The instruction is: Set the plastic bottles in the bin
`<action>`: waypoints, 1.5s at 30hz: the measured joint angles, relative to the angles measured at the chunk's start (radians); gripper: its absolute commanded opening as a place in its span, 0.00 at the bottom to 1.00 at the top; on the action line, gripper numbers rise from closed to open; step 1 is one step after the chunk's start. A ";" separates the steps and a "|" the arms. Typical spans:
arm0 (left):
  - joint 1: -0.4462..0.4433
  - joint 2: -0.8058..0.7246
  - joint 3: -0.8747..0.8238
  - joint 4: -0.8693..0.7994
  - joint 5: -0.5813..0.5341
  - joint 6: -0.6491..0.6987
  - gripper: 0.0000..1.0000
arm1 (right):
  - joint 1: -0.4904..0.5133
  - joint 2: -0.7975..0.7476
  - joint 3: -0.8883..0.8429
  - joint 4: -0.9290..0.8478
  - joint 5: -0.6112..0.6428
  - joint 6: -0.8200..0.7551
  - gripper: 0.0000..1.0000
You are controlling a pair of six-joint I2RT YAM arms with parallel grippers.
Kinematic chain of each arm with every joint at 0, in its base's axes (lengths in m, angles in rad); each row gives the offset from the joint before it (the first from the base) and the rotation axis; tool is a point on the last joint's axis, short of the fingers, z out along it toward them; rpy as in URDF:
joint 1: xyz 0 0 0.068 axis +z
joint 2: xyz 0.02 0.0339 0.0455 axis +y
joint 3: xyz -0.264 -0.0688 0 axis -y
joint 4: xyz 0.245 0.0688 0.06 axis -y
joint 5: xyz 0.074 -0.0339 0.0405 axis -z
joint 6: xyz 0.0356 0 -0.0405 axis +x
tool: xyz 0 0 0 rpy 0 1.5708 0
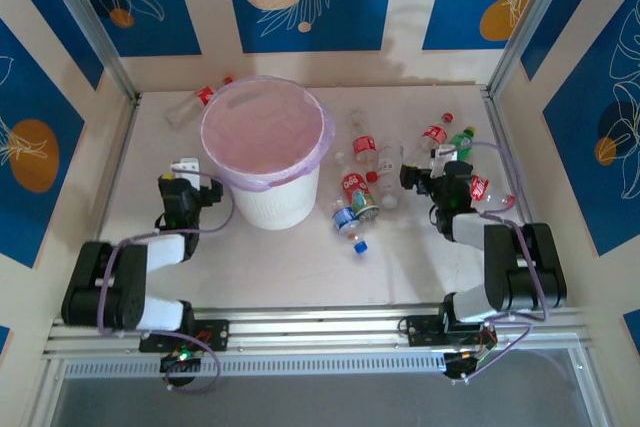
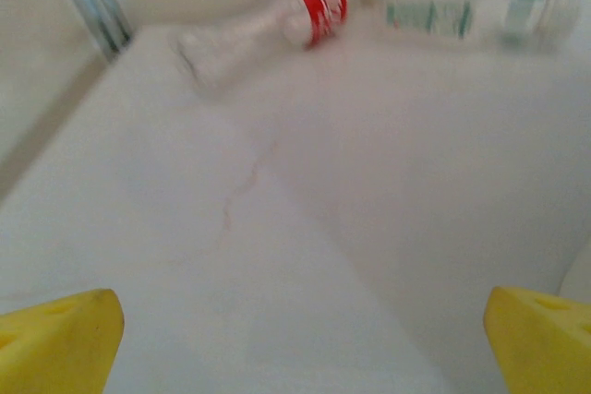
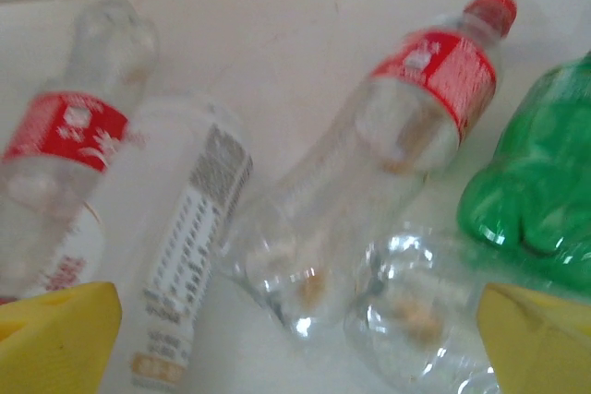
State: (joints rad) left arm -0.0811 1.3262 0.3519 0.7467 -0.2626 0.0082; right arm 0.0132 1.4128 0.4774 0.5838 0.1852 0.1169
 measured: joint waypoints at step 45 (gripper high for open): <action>-0.076 -0.100 0.898 -1.287 0.285 -0.280 0.99 | -0.434 0.200 0.523 -1.088 -0.185 0.610 0.96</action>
State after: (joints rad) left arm -0.1574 1.2263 1.2495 -0.5400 0.0223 -0.2722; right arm -0.4210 1.6131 1.0004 -0.5045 0.0006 0.7273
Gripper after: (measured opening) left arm 0.978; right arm 0.953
